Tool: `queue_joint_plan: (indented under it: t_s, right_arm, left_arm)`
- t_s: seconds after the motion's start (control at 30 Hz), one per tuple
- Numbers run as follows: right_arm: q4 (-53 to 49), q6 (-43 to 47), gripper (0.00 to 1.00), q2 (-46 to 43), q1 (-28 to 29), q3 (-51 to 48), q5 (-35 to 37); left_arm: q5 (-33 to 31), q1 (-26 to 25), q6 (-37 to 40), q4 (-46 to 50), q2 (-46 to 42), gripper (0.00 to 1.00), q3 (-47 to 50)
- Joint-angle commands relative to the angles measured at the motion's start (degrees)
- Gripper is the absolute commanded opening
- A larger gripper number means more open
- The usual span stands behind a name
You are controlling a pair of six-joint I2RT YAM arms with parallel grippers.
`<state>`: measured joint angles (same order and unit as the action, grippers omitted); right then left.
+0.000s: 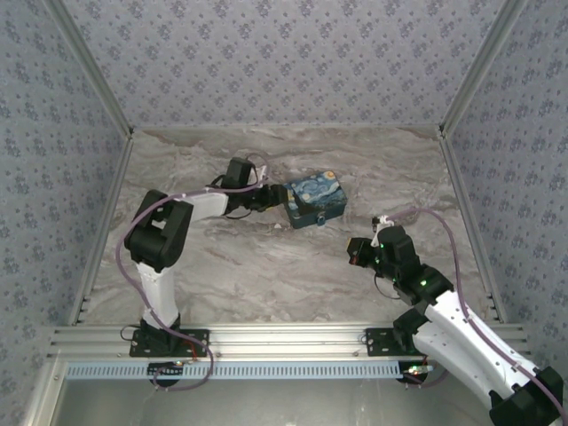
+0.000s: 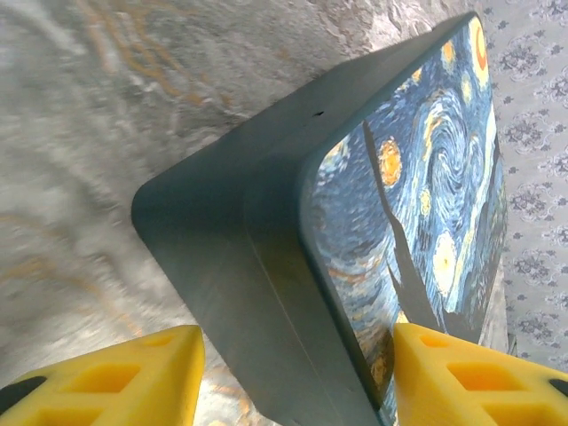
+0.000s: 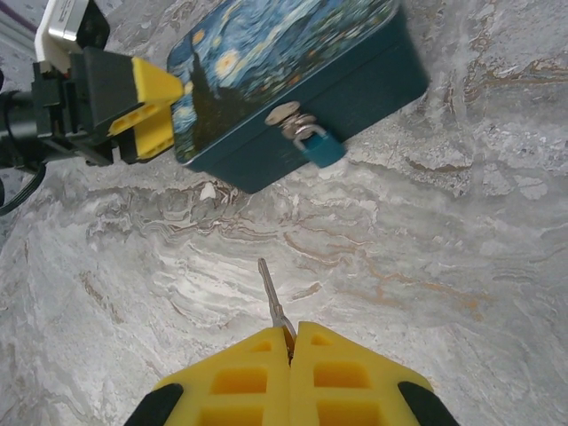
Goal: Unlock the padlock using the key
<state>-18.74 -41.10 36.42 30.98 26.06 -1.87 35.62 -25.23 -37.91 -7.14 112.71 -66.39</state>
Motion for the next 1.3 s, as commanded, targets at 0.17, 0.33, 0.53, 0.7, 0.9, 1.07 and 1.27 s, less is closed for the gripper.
queue_joint_plan:
  t_s: [0.17, 0.33, 0.53, 0.7, 0.9, 1.07, 1.27]
  right_arm:
    - [-0.97, 0.36, 0.00, 1.17, -0.57, -0.07, 0.35]
    - [-0.07, 0.50, 0.00, 1.98, -0.62, -0.09, 0.01]
    - [-1.46, 0.92, 0.00, 1.74, -0.66, 0.17, 0.95]
    - [-5.51, 0.96, 0.00, 0.32, -0.71, 0.83, 3.18]
    - [-8.33, 0.30, 0.00, -2.60, -1.10, 0.57, 4.40]
    - [-9.90, -0.46, 0.00, -3.72, -1.36, 0.72, 5.02]
    - [-10.73, -0.82, 0.00, -4.28, -1.36, 0.69, 5.21]
  left_arm:
    - [-4.40, 7.47, 4.01, 8.02, -2.11, 0.54, 6.90]
    - [-7.06, 8.45, 6.02, 10.97, -5.63, 0.64, 4.09]
    - [-10.41, 5.96, 9.57, 15.48, -11.65, 0.74, -0.44]
    - [-17.27, -2.16, 16.42, 23.38, -16.43, 0.79, -4.84]
    - [-15.01, -11.04, 16.90, 24.53, -15.65, 0.80, -7.94]
    - [-13.62, -14.83, 17.52, 24.41, -11.67, 0.80, -12.13]
    - [-11.90, -16.60, 17.64, 24.45, -5.18, 0.79, -17.53]
